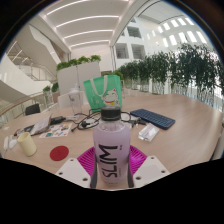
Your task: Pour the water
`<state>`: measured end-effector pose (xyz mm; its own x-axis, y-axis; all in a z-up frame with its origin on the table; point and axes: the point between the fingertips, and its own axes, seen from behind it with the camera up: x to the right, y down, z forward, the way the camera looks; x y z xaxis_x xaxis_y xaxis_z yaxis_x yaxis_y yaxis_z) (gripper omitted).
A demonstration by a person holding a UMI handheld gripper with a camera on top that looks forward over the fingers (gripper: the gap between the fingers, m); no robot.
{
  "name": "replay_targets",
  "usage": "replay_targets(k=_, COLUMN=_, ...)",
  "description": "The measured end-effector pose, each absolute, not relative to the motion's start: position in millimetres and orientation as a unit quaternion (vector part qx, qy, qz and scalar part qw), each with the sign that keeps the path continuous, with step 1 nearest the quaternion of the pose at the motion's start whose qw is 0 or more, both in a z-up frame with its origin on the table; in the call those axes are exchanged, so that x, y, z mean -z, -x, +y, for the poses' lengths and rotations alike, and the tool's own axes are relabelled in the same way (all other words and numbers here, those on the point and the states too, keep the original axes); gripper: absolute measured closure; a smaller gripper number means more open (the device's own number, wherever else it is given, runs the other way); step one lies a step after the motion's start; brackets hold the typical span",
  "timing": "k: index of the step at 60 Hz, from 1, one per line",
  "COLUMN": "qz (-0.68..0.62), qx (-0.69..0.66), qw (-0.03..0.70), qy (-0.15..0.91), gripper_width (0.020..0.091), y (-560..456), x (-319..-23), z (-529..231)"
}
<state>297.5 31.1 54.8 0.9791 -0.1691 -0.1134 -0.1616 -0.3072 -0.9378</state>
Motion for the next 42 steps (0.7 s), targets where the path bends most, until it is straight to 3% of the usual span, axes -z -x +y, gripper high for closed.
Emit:
replay_targets(k=11, qz=0.044, qx=0.051, qw=0.609, qy=0.790, gripper_width=0.0692, y=-257.1, x=-145.7, z=59.0)
replay_targets(k=19, qz=-0.078, qx=0.147, qw=0.611, qy=0.774, gripper_width=0.0693, y=-195.2, x=-221.0, z=83.3)
replay_targets(k=25, qz=-0.221, qx=0.271, qw=0.580, qy=0.736, gripper_width=0.0694, y=-135.3, x=-254.6, z=103.9)
replay_targets(k=27, qz=-0.272, qx=0.322, qw=0.559, qy=0.714, gripper_width=0.0682, y=-102.2, x=-237.8, z=122.5)
replay_targets(k=34, qz=-0.459, qx=0.454, qw=0.452, qy=0.615, gripper_width=0.0695, y=-41.8, x=-225.5, z=131.3)
replay_targets(k=42, qz=-0.615, qx=0.534, qw=0.315, qy=0.487, gripper_width=0.0693, y=-6.7, x=-172.2, z=153.2)
